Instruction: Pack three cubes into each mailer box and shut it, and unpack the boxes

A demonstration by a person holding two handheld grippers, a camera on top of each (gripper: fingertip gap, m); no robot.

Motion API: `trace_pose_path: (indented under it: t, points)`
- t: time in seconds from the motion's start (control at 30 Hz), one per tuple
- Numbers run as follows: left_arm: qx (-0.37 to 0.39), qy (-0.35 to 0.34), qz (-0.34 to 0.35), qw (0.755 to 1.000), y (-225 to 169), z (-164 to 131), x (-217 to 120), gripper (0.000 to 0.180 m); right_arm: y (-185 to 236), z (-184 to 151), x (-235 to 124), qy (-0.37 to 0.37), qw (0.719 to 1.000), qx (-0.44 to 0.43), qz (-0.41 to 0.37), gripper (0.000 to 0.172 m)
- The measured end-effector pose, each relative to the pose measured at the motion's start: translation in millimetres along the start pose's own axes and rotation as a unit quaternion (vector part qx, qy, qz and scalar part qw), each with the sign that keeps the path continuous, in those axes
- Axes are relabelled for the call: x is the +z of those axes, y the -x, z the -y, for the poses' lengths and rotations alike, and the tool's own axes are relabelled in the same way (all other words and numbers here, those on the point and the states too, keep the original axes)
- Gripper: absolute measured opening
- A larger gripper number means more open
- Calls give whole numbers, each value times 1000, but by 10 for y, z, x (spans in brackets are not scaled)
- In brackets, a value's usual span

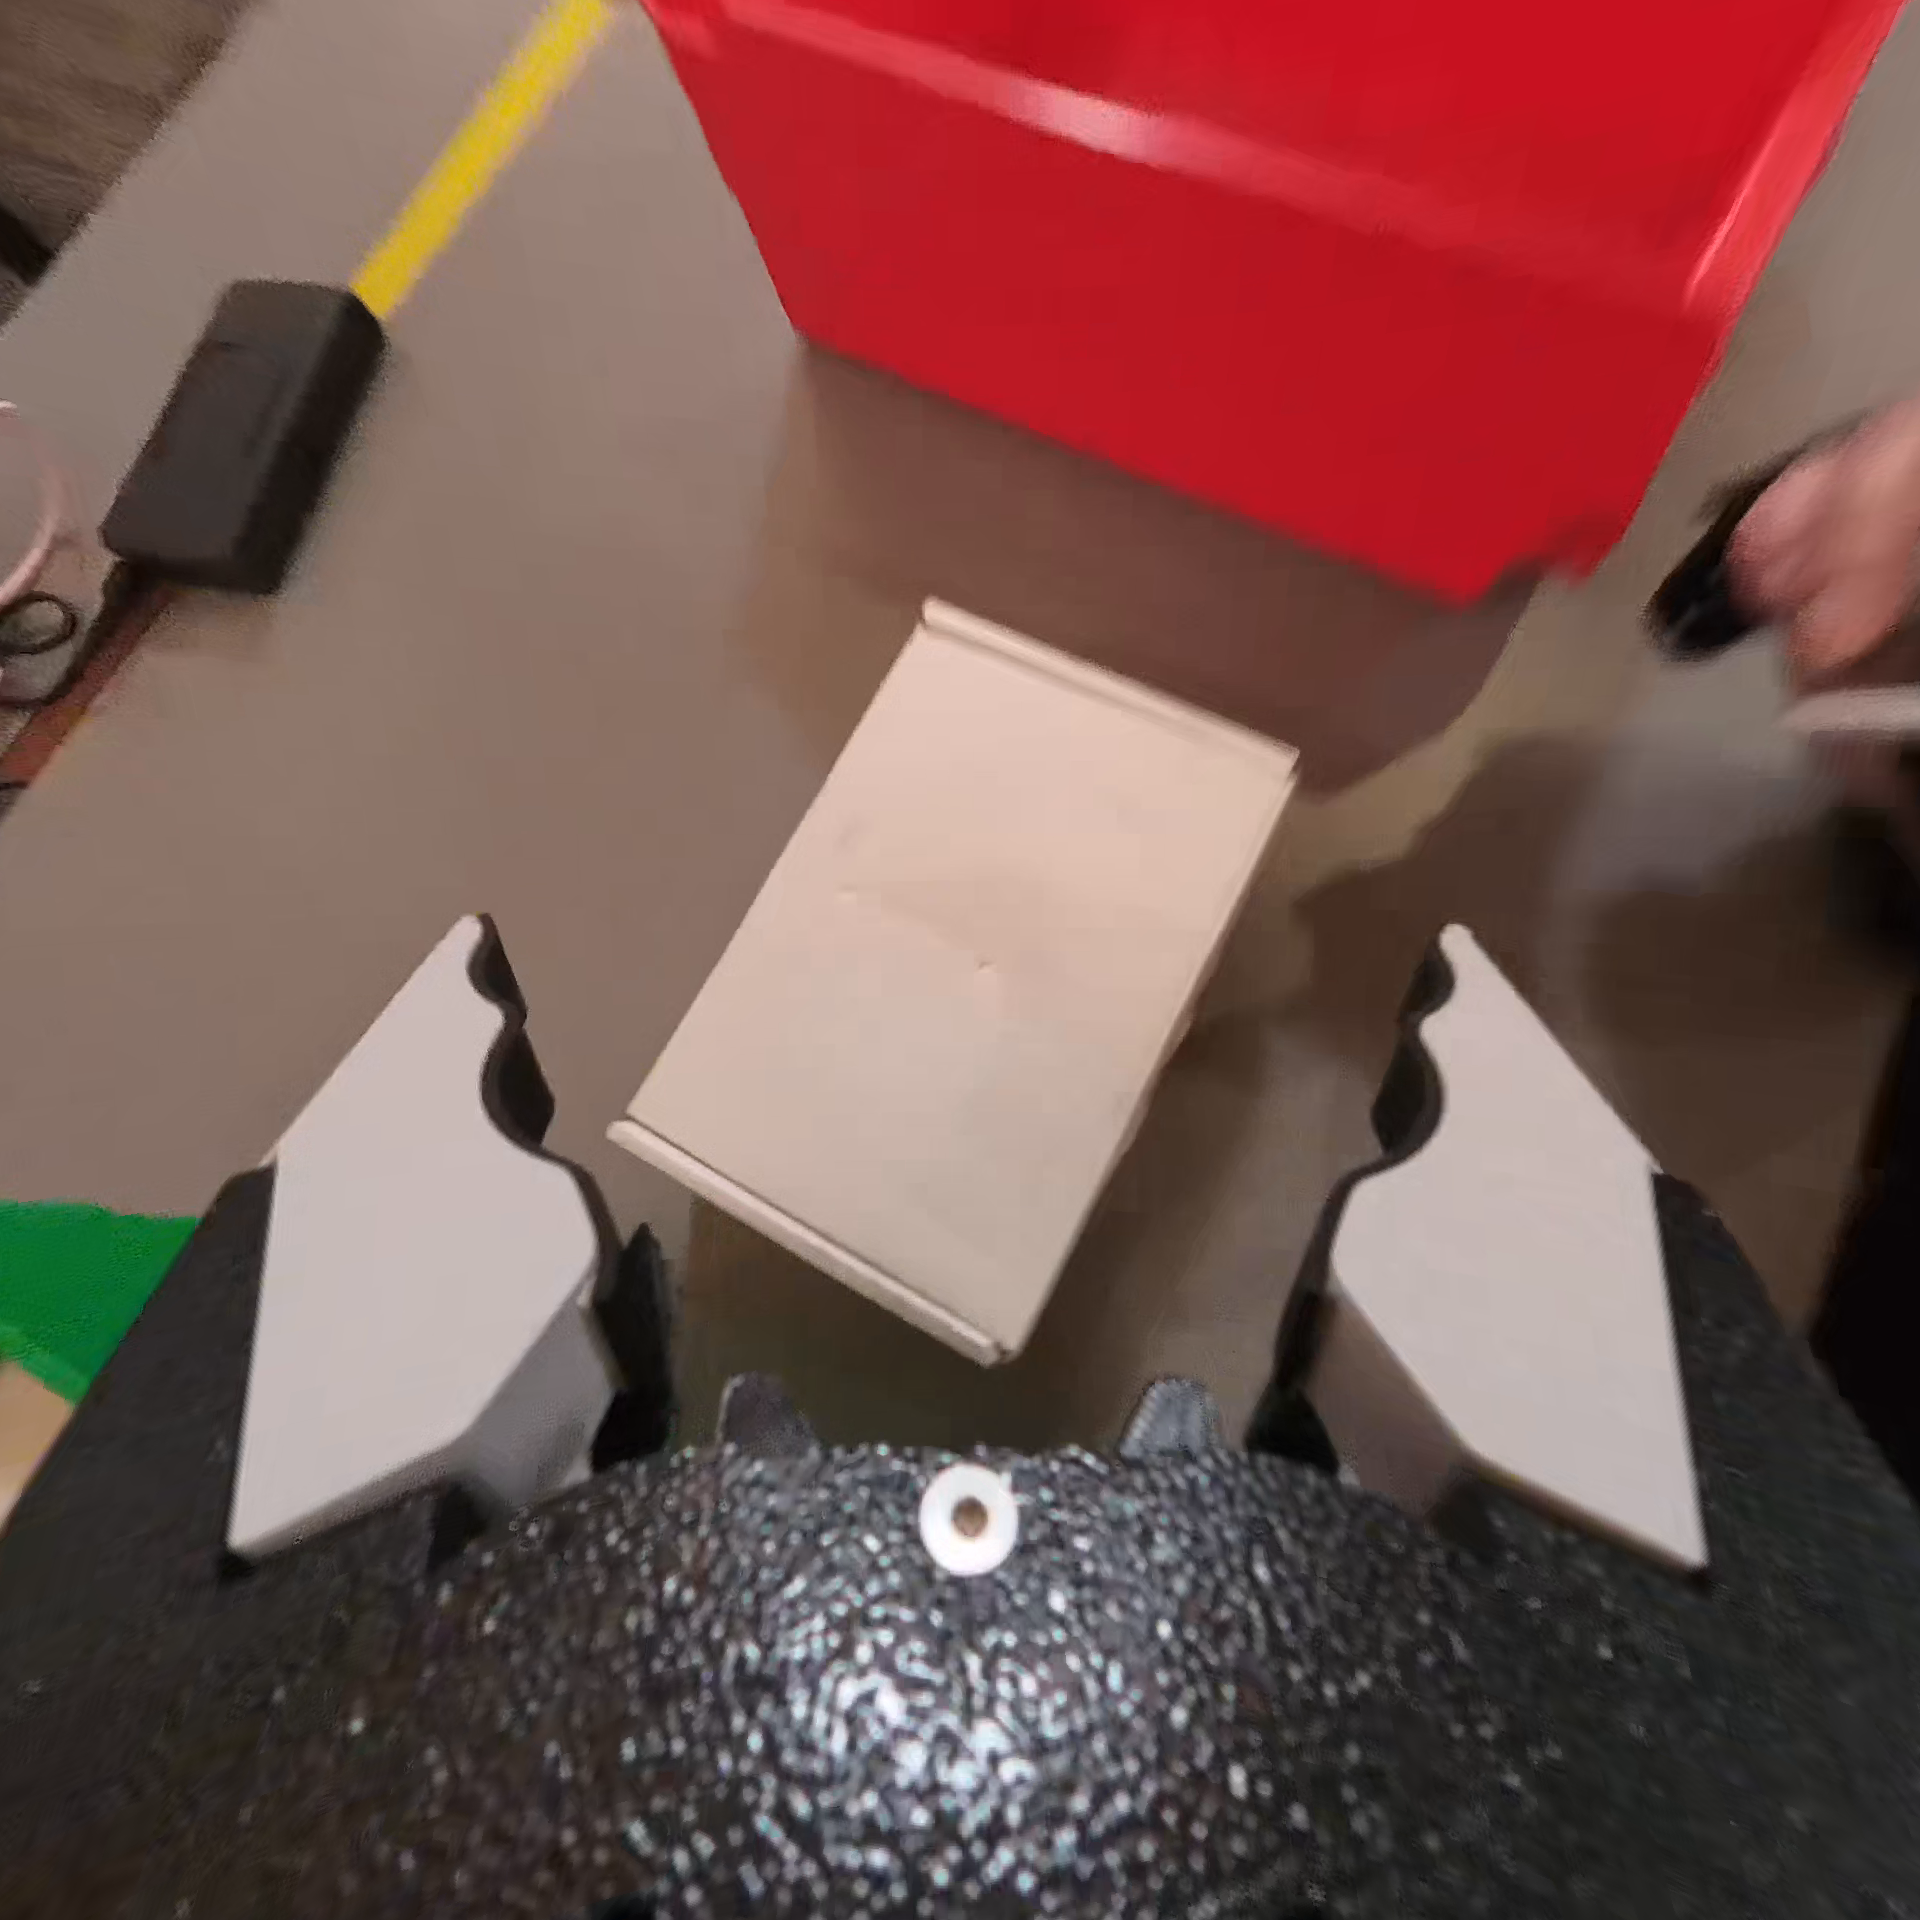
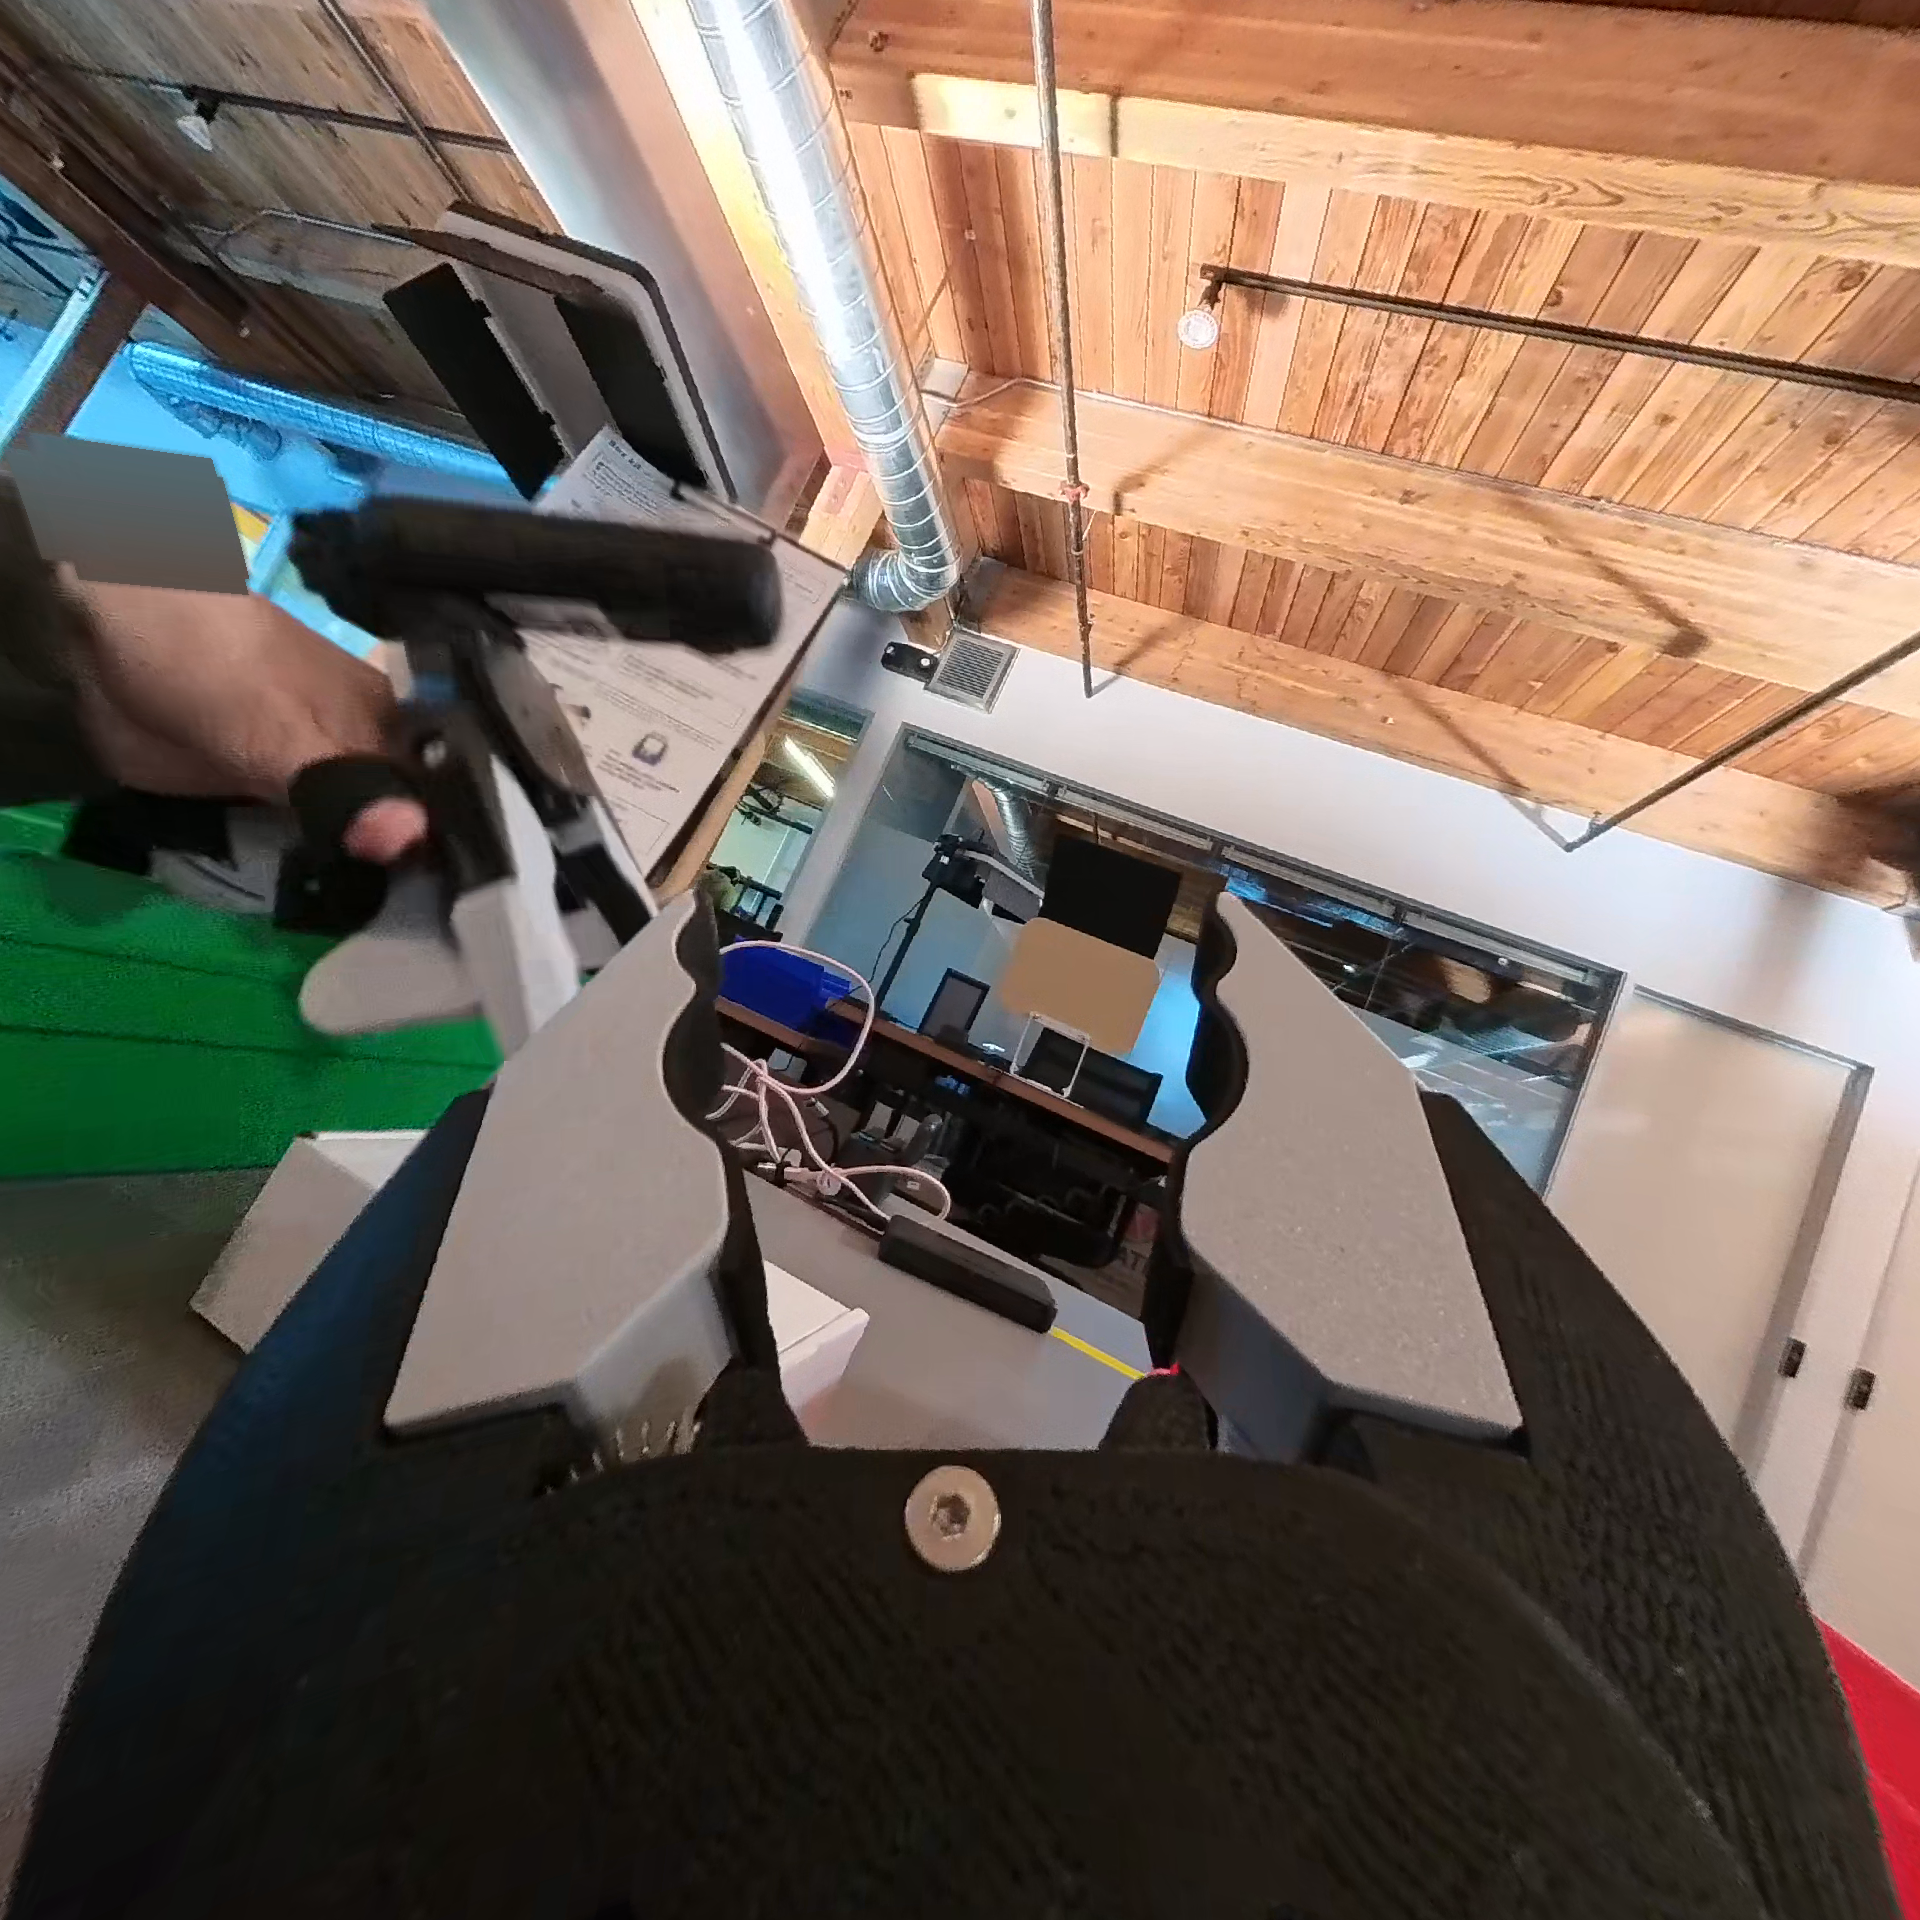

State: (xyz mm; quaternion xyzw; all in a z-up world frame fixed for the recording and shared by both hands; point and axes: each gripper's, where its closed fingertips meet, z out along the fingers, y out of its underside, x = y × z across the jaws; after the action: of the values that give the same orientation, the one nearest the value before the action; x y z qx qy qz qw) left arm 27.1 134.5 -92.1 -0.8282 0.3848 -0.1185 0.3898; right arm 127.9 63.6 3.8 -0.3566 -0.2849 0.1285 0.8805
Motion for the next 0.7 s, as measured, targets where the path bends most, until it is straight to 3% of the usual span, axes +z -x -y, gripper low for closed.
trace_pose_path:
  t: [0.03, 0.13, 0.2, 0.27, 0.33, 0.37, 0.47, 0.57, 0.63, 0.7]
  points:
    - [-38, -48, 4, 998, 2, 106, -96, 159, 10, -6, 3, 2, 1000, -1, 2, 90]
    - [-122, -243, 47, 961, 110, 472, -444, 158, 56, -48, 20, 12, 1000, 1, 13, 88]
    - [-143, -381, 105, 908, 252, 618, -755, 147, 100, -98, 40, 25, 999, 1, 23, 87]
    - [-112, -481, 159, 855, 284, 651, -1073, 139, 133, -174, 62, 45, 999, 1, 29, 83]
    - [-73, -534, 241, 807, 313, 631, -1340, 96, 165, -290, 82, 75, 996, 8, 37, 72]
    - [-41, -535, 274, 798, 282, 625, -1390, 84, 192, -354, 90, 92, 995, 8, 44, 67]
    - [73, -491, 293, 817, 26, 630, -1244, 83, 377, -490, 102, 129, 987, -2, 99, 64]
    - [114, -459, 316, 822, -78, 503, -1182, 90, 817, -549, 70, 162, 956, -39, 241, 71]
    - [120, -471, 316, 815, -151, 426, -1242, 86, 1071, -734, 48, 226, 913, -71, 333, 95]
    - [132, -485, 288, 815, -285, 367, -1262, 85, 1238, -1009, -5, 325, 848, -72, 413, 123]
